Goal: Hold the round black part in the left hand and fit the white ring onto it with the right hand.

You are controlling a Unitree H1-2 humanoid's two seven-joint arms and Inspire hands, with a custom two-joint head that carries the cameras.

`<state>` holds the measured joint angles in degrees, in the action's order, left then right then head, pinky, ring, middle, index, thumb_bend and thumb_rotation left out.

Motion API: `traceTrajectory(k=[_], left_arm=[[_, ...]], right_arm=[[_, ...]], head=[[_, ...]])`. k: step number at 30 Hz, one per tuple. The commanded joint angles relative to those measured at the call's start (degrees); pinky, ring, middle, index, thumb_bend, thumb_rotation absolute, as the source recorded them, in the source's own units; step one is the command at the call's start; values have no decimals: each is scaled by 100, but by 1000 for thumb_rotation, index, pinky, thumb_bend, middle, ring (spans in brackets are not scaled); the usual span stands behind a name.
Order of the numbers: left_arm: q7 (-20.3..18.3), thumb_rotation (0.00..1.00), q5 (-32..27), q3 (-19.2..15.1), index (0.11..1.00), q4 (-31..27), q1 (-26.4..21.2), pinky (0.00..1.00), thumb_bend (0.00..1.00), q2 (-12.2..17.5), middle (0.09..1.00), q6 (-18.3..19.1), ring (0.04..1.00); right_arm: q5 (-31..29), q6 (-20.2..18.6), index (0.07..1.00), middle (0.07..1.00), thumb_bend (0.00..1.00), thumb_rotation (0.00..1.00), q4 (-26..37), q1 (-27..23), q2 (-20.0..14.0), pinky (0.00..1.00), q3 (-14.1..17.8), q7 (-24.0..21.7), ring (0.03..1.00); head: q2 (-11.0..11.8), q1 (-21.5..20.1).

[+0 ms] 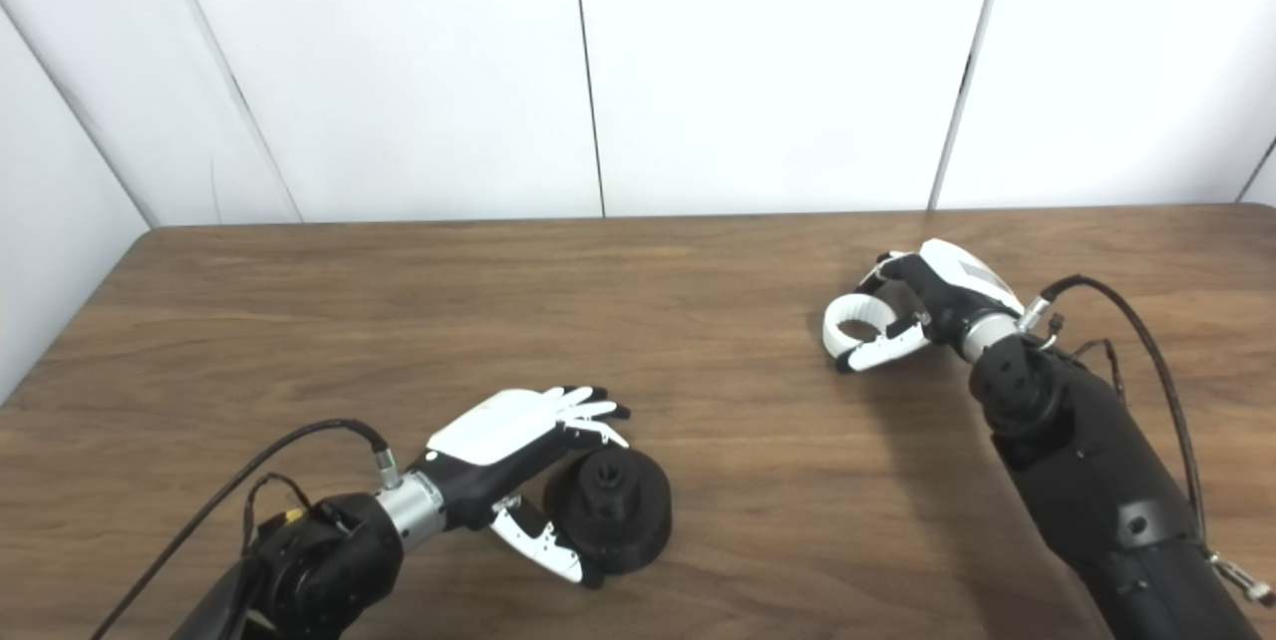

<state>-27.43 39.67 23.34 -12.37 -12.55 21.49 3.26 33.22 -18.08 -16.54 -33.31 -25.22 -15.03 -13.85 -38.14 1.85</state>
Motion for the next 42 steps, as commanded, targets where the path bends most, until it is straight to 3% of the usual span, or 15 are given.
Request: traceTrajectory(k=[1, 23, 42], left_arm=[[-24, 389, 51, -2, 697, -128, -67, 1000, 776, 44, 951, -39, 1000], [-68, 391, 68, 8, 699, -135, -83, 1000, 771, 28, 953, 8, 1000], [-17, 396, 134, 49, 697, -81, -82, 1000, 774, -8, 946, -21, 1000]], right_arm=[[-38, 208, 493, 910, 523, 150, 105, -205, -33, 1000, 115, 201, 964], [-192, 108, 492, 903, 523, 146, 278, -148, -32, 1000, 173, 149, 951], [-279, -121, 492, 895, 524, 153, 1544, 189, 91, 1000, 148, -190, 952]], head=[[-7, 10], [-15, 10], [-33, 21]])
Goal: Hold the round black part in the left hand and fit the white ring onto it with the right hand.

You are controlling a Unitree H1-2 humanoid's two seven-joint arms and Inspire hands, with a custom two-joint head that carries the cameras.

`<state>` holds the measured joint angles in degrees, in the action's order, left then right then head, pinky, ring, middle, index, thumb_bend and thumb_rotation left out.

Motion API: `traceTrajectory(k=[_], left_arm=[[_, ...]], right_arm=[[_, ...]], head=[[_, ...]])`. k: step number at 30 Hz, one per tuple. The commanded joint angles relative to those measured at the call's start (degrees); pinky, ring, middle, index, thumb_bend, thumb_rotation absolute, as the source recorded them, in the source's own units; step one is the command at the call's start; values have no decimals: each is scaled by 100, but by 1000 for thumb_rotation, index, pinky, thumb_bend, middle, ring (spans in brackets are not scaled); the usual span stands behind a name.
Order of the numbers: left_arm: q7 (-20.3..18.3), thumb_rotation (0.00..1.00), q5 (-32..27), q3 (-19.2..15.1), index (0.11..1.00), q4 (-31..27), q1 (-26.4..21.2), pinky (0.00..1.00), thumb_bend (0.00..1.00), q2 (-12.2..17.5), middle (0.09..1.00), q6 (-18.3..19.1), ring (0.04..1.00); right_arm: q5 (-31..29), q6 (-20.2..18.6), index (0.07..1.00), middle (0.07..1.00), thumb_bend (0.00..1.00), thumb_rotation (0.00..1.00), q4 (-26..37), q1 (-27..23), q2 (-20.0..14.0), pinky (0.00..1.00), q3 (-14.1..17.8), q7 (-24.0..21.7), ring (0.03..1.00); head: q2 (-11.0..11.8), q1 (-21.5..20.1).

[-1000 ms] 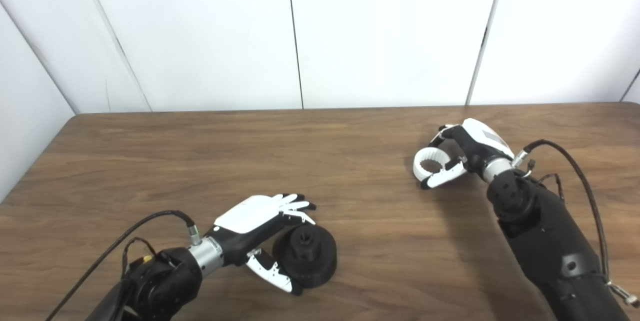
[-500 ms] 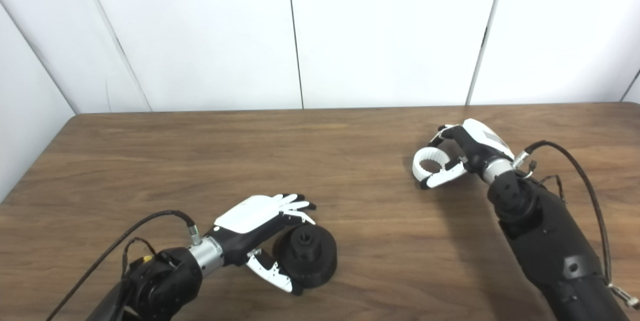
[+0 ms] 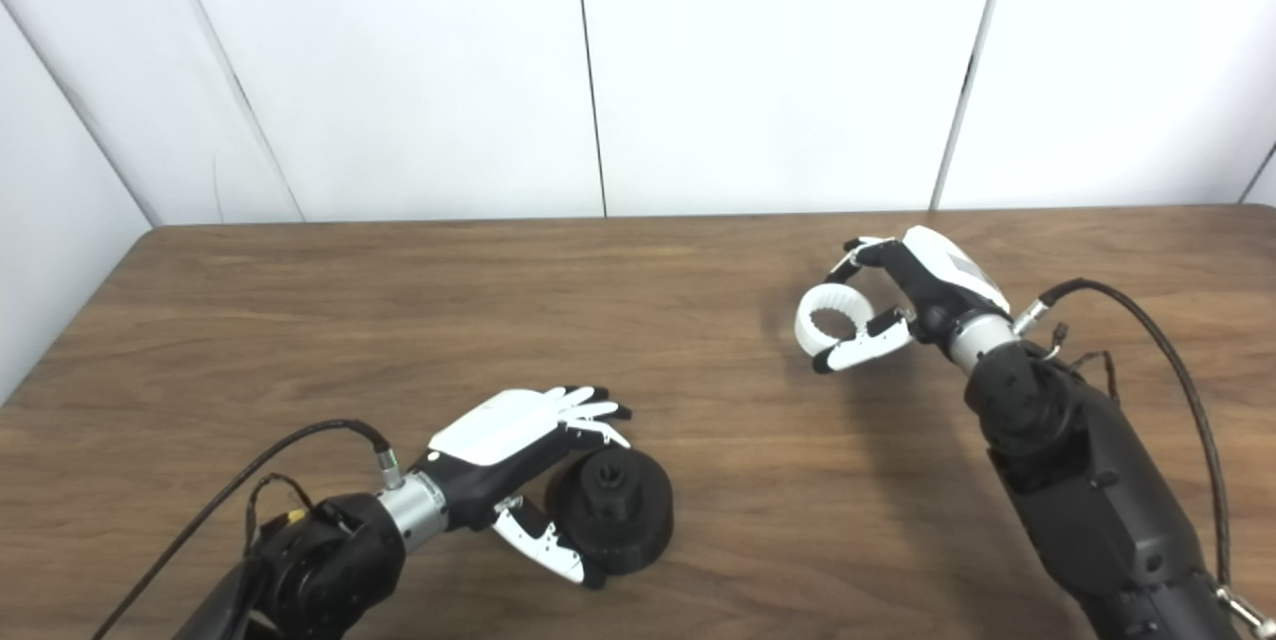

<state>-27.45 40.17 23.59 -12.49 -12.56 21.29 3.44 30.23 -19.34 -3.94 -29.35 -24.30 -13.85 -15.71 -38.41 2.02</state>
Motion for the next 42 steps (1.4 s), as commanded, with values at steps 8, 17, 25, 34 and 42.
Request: traceTrajectory(k=[8, 17, 25, 34, 42], left_arm=[[-6, 400, 61, 25, 697, -53, -73, 1000, 773, -9, 946, -34, 1000], [18, 386, 84, 29, 692, 13, -115, 1000, 776, -6, 945, -71, 1000], [26, 384, 35, 7, 689, 43, -129, 1000, 777, -24, 946, -70, 1000], [8, 371, 56, -3, 687, 1, -130, 1000, 780, -22, 942, -45, 1000], [1, 374, 52, -2, 688, 34, -137, 1000, 781, -6, 944, -59, 1000]], right_arm=[[-50, -140, 491, 874, 524, 151, 1052, -29, 140, 969, -114, -389, 935], [-99, -241, 491, 879, 525, 150, 1637, 165, 359, 904, -186, -631, 930], [-35, -315, 491, 877, 524, 151, 2023, 316, 471, 994, -458, -921, 936], [57, -306, 491, 881, 524, 153, 2329, 437, 508, 1000, -659, -1140, 947], [33, -319, 491, 883, 524, 153, 2547, 492, 565, 1000, -688, -1244, 948]], head=[[-21, -7], [-20, 0], [-30, -4], [-45, 7], [-56, -5]])
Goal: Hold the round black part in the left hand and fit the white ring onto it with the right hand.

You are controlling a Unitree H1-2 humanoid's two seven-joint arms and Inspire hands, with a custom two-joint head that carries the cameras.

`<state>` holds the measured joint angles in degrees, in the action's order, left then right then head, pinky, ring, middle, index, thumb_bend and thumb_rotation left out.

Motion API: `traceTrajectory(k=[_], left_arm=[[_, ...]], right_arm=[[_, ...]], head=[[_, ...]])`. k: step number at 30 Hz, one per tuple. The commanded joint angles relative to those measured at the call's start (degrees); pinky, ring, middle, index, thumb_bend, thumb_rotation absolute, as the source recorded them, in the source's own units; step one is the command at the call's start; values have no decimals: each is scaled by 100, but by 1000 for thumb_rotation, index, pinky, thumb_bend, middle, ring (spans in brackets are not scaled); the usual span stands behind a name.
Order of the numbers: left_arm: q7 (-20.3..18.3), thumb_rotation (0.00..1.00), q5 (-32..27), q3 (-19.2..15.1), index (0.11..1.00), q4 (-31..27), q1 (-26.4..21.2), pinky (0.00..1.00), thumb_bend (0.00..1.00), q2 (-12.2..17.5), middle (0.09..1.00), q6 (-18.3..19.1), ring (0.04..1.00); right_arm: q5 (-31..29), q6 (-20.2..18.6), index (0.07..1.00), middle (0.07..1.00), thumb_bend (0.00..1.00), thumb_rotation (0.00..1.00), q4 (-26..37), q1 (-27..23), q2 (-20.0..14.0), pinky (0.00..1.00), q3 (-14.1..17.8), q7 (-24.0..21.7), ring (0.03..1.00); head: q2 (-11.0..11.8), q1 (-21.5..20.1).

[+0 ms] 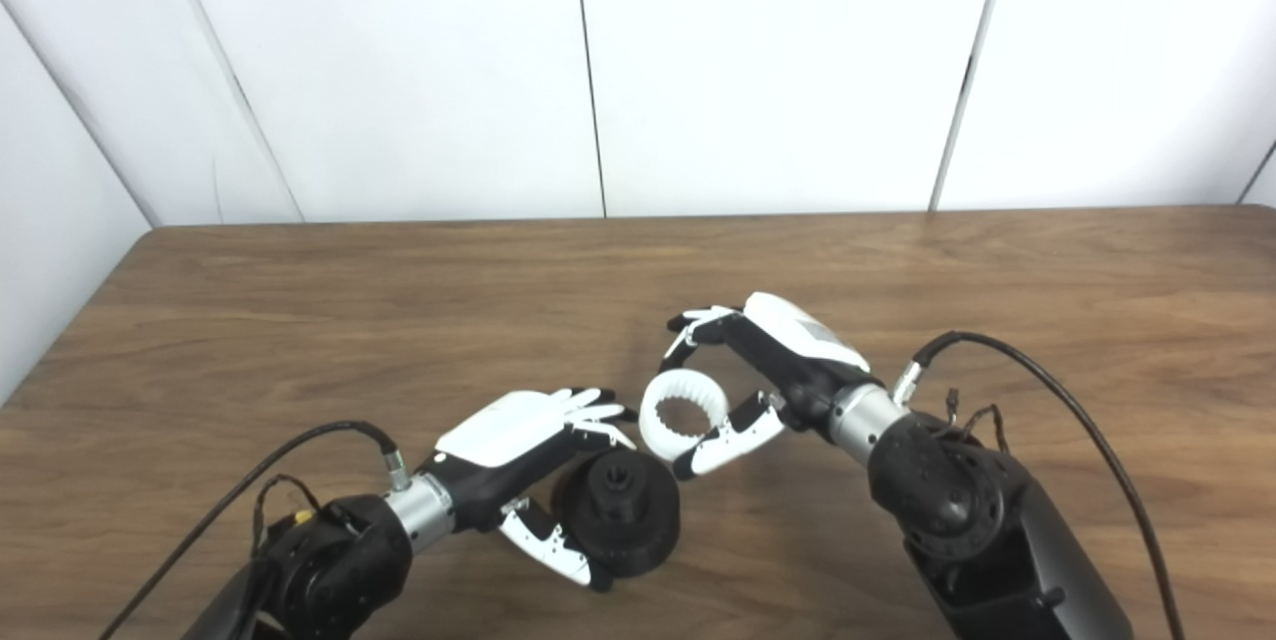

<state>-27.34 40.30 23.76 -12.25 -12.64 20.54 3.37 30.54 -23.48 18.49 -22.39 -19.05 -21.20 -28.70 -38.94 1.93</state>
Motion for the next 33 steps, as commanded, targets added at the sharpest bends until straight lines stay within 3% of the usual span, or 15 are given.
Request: traceTrajectory(k=[1, 23, 33], left_arm=[[-3, 377, 40, -19, 688, 20, -129, 1000, 782, 69, 944, -58, 1000], [51, 345, 87, 9, 684, 132, -133, 994, 779, 30, 942, -70, 1000], [149, 378, 113, 10, 698, 146, -146, 984, 784, 12, 938, -183, 1000]], right_arm=[[3, 89, 491, 884, 524, 153, 338, -199, 50, 1000, 46, 42, 949], [-15, -175, 491, 885, 524, 156, 1066, -215, 156, 1000, -35, -405, 956], [119, -118, 492, 882, 523, 159, 1115, -212, 154, 990, -259, -550, 958]], head=[[-3, 3], [-20, 31], [-36, 46]])
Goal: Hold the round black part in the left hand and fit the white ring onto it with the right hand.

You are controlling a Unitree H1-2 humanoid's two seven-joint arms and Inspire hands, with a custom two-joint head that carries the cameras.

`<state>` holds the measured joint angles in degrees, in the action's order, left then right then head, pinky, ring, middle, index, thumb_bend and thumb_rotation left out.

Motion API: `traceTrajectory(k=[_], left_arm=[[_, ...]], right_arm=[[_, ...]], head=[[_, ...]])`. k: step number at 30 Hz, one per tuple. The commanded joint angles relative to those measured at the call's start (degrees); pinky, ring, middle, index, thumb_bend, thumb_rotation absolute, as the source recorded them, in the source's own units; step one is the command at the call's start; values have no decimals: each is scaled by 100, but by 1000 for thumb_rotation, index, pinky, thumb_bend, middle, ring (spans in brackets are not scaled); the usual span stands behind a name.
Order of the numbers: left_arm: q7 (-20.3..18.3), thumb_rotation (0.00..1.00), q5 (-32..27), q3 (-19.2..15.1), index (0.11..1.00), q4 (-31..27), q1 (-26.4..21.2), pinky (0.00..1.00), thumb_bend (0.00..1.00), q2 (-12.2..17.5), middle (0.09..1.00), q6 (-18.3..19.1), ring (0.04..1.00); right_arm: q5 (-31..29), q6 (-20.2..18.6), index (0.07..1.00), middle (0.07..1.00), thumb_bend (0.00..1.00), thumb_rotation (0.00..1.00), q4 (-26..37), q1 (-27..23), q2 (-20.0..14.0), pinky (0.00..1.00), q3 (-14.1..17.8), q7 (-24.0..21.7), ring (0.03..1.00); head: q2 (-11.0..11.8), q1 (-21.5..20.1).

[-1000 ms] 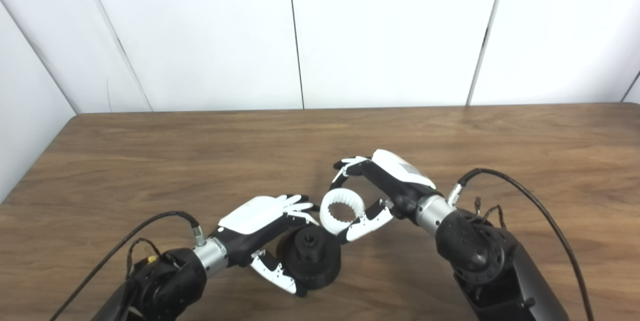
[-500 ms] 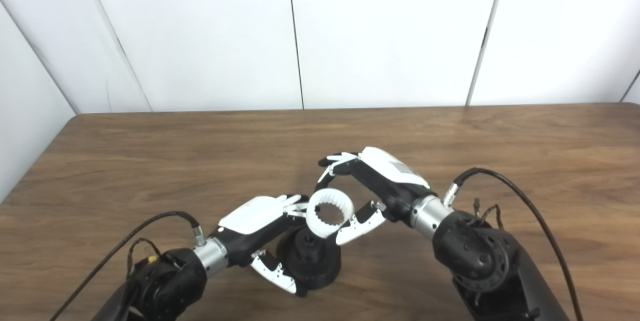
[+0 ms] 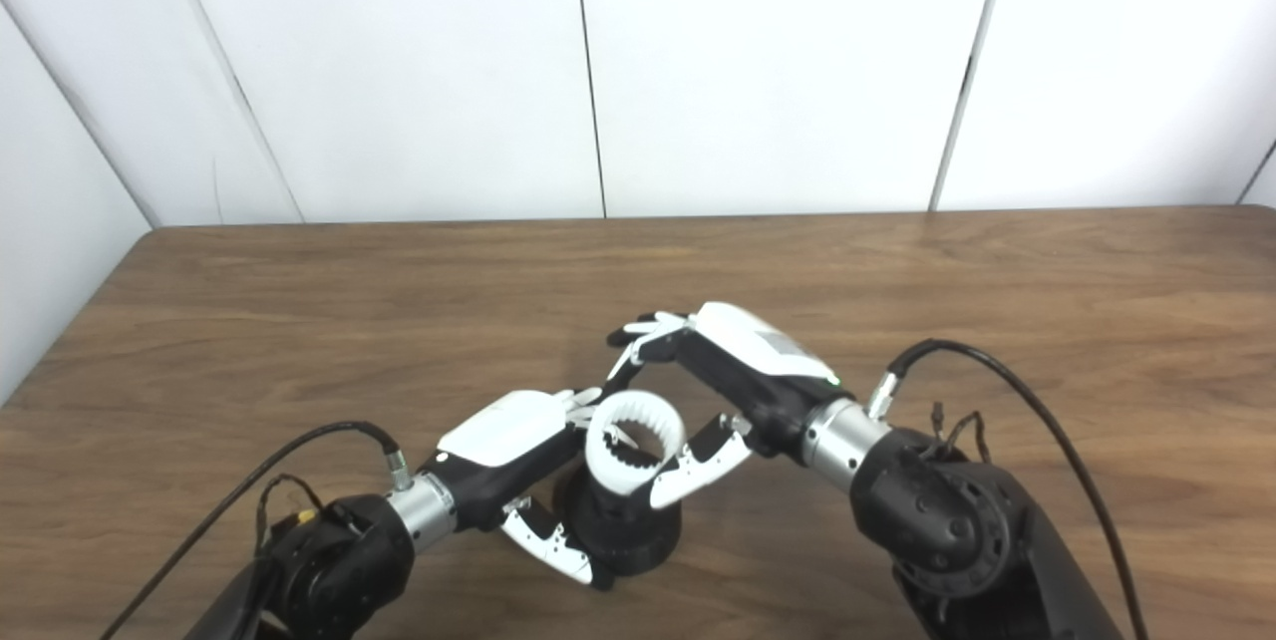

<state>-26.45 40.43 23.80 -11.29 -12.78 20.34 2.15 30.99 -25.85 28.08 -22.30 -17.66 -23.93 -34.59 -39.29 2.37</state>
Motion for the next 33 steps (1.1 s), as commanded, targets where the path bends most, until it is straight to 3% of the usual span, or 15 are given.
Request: traceTrajectory(k=[1, 13, 33], left_arm=[[58, 380, 96, 3, 698, 49, -129, 984, 785, 26, 938, -63, 1000], [-51, 390, 82, 10, 692, -25, -127, 996, 787, -23, 944, 17, 1000], [-139, 425, 69, -8, 702, -190, -97, 1000, 787, -40, 944, 50, 1000]], right_arm=[[71, 142, 492, 883, 523, 159, 131, -211, 17, 991, -11, 28, 959], [191, 364, 492, 890, 522, 162, -198, -190, 6, 1000, -271, -10, 967], [183, 437, 493, 891, 522, 162, -332, -191, -7, 1000, -205, 10, 970]], head=[[5, 3], [-2, 5], [18, 8]])
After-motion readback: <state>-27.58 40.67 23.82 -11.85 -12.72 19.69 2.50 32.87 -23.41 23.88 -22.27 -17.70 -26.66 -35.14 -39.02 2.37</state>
